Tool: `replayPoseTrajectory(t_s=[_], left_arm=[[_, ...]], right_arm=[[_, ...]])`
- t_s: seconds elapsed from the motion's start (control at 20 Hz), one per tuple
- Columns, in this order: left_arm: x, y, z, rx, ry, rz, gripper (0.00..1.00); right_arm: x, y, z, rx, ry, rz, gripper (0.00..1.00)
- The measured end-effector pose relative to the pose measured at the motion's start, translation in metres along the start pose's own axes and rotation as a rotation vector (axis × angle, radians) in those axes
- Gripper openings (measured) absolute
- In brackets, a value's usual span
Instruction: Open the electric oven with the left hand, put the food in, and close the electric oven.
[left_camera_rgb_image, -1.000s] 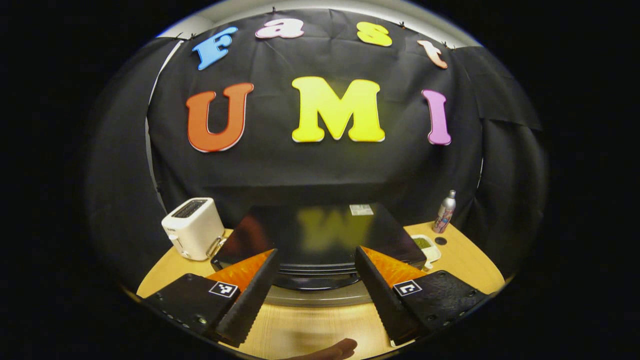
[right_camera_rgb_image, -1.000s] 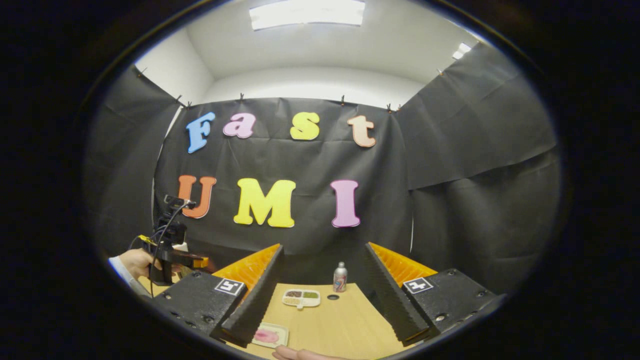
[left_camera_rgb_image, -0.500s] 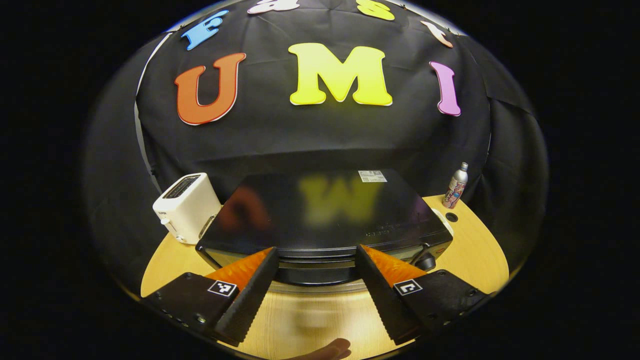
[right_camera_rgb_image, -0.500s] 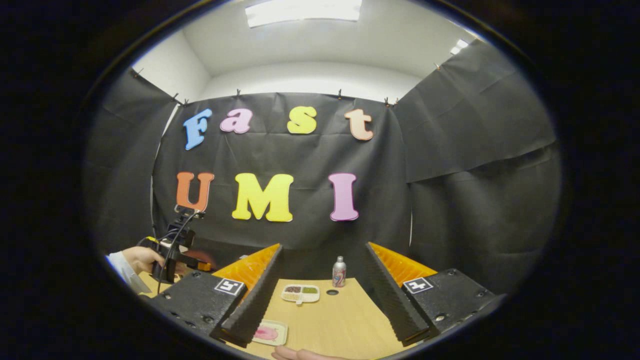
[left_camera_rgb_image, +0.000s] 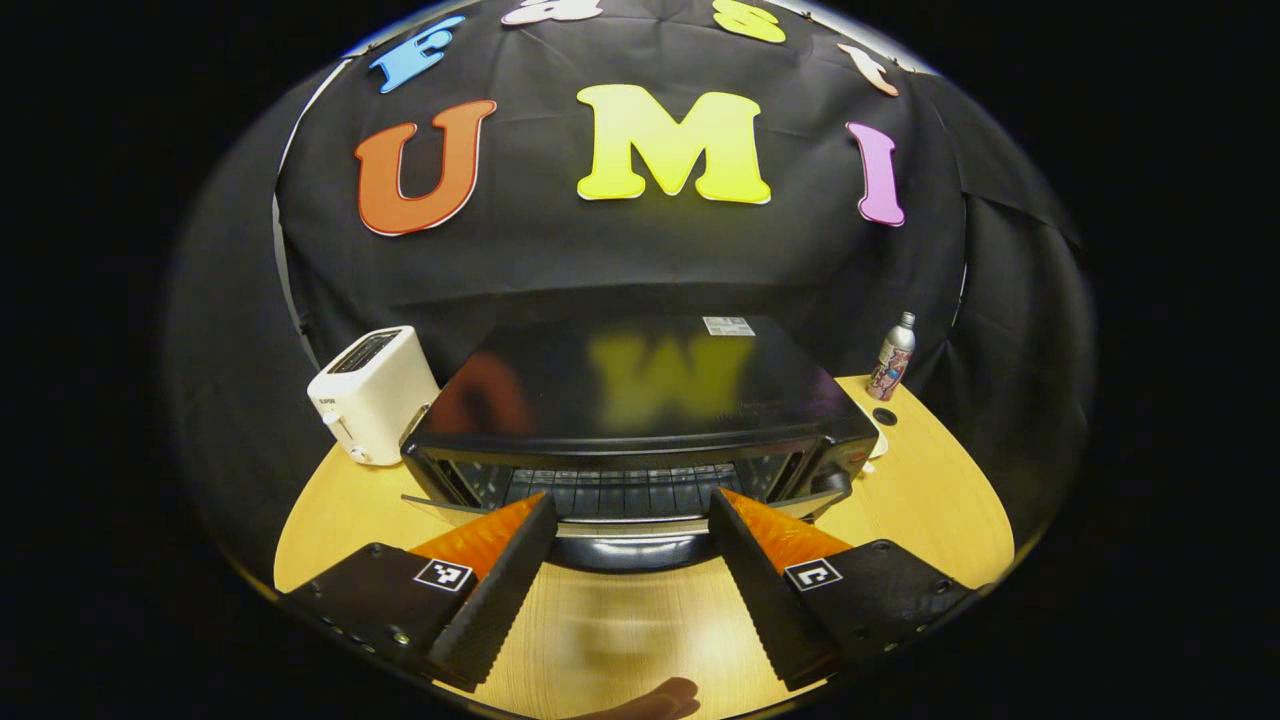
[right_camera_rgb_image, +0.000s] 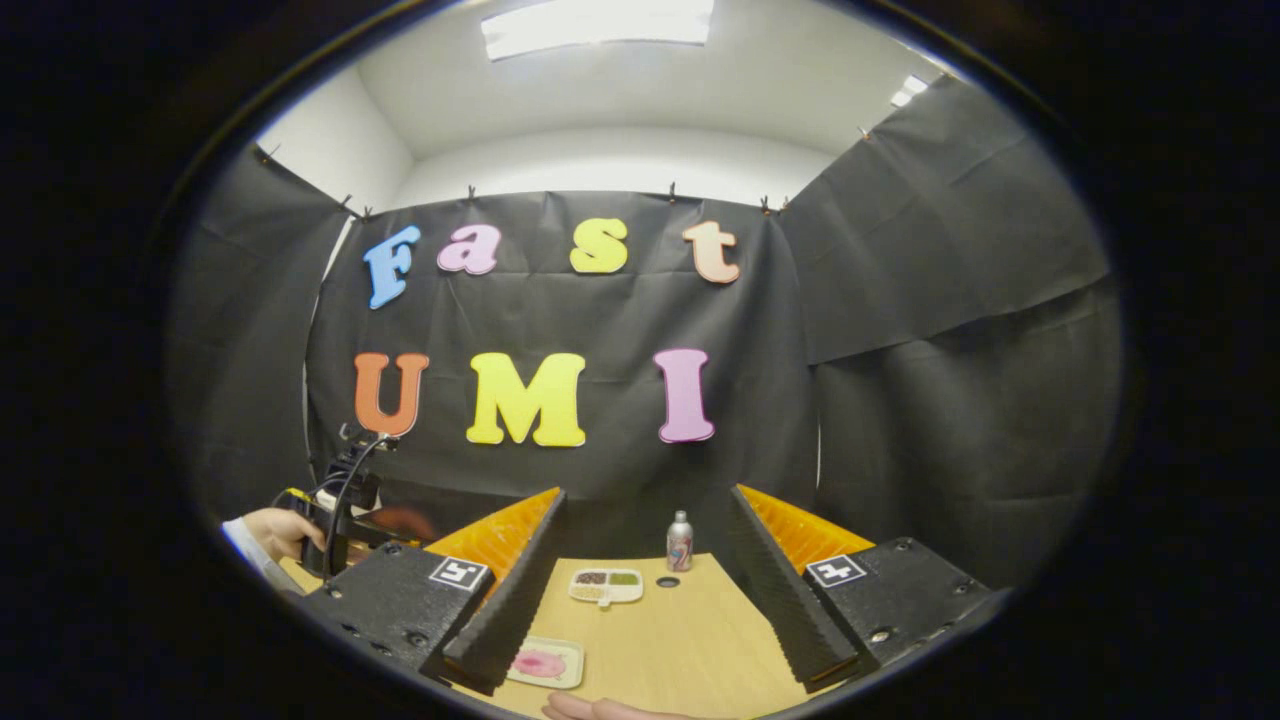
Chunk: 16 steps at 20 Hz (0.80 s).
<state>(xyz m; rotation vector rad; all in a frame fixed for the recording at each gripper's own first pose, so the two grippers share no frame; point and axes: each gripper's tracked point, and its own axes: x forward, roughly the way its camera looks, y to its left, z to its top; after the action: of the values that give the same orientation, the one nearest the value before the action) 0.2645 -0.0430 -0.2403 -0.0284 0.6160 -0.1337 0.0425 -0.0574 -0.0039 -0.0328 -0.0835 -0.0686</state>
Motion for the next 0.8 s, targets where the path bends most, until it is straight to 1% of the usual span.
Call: replayPoseTrajectory(t_s=[0.05,0.1,0.15,0.2,0.25,0.3,0.35,0.4,0.65,0.75,0.8], left_arm=[[-0.005,-0.001,-0.008,-0.002,0.009,0.000,0.98],[-0.011,-0.003,-0.014,-0.001,0.010,0.000,0.97],[-0.016,-0.003,-0.021,0.000,0.010,0.001,0.98],[-0.020,-0.003,-0.028,0.004,0.008,0.001,0.97],[-0.023,-0.003,-0.036,0.000,0.004,0.002,0.97],[-0.028,-0.002,-0.046,-0.007,0.002,0.004,0.97],[-0.031,-0.003,-0.055,-0.008,-0.001,0.004,0.97],[-0.034,-0.003,-0.062,-0.001,-0.011,0.004,0.98],[-0.040,-0.001,-0.104,-0.008,-0.041,0.006,0.98],[-0.041,-0.002,-0.121,-0.003,-0.034,0.006,0.97],[-0.041,-0.002,-0.130,-0.004,-0.027,0.006,0.98]], right_arm=[[-0.002,0.002,0.000,0.005,0.005,0.005,0.96],[-0.004,0.004,0.000,0.010,0.011,0.010,1.00],[-0.007,0.005,-0.001,0.013,0.016,0.014,1.00],[-0.008,0.007,-0.003,0.012,0.021,0.017,0.96],[-0.009,0.009,-0.004,0.006,0.024,0.019,0.96],[-0.008,0.010,-0.007,-0.002,0.029,0.017,1.00],[-0.006,0.011,-0.009,-0.013,0.037,0.013,0.95],[-0.004,0.010,-0.014,-0.016,0.050,0.007,0.95],[0.016,0.011,-0.048,-0.018,0.159,0.006,0.96],[0.029,0.010,-0.069,-0.045,0.223,-0.002,0.95],[0.036,0.014,-0.084,-0.064,0.264,0.007,0.96]])
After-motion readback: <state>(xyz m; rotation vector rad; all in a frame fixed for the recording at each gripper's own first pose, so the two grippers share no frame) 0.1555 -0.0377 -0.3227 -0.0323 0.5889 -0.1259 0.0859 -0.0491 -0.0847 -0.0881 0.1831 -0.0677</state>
